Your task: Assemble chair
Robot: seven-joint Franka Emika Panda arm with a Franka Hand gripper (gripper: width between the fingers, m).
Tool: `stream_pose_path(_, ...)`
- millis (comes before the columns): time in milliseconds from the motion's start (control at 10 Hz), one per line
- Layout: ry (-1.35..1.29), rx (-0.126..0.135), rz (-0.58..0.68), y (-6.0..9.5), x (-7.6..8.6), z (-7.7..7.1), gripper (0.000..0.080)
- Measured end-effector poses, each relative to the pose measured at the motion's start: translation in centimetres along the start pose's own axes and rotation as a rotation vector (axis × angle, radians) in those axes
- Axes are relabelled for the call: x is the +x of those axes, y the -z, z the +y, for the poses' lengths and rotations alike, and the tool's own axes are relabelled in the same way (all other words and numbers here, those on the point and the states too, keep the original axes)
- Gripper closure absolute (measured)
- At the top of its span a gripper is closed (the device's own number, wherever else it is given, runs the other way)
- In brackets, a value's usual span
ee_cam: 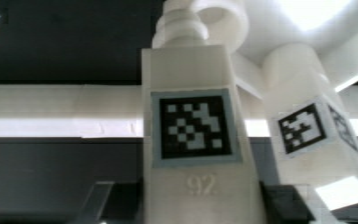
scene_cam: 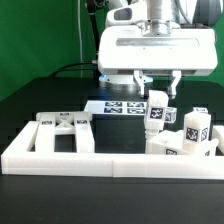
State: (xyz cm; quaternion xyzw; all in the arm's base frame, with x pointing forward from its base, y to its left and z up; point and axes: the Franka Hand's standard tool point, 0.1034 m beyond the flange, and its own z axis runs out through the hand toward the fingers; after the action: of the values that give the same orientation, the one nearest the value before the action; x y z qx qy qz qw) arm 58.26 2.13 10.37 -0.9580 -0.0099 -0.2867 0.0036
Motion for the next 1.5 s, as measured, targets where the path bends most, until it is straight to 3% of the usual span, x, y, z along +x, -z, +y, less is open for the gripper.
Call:
stream_pose_path(800, 0.004, 0.013, -0.005, -0.3, 0.0, -0.8, 0.0508)
stream_pose_path(1100, 0.001, 0.016, -0.006, -1.5, 0.0, -1.0, 0.0508)
stream_pose_path(1500, 0.005, 0.011, 0.015, -1.6, 0.2, -1.1, 0.0508)
